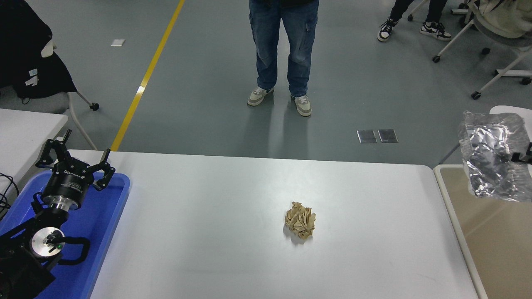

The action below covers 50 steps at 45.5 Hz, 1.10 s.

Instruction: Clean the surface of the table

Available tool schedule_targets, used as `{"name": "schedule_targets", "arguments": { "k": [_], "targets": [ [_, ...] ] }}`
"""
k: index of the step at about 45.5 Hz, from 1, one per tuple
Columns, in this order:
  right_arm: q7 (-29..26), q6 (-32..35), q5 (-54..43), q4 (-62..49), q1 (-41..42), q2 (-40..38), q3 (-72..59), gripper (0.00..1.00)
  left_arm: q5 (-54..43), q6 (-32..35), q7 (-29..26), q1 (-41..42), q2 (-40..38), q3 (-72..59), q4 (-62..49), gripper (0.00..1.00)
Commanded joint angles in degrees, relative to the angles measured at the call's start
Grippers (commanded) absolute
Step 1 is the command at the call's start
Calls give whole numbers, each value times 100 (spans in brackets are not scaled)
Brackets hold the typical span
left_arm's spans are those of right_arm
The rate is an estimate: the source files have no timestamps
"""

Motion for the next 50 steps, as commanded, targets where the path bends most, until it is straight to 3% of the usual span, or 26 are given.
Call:
{"name": "schedule_targets", "arguments": {
  "k": [1, 22, 50],
  "targets": [
    [-1055, -45, 313, -227, -619, 14, 1091, 0, 0, 0, 0, -4, 0, 0, 1, 100],
    [-2452, -431, 664, -227, -1182, 190, 2111, 0, 0, 0, 0, 4, 0, 0, 1, 100],
    [-2532, -1275, 1025, -227, -1965, 964, 2304, 0, 0, 0, 0, 4, 0, 0, 1, 100]
  ]
}}
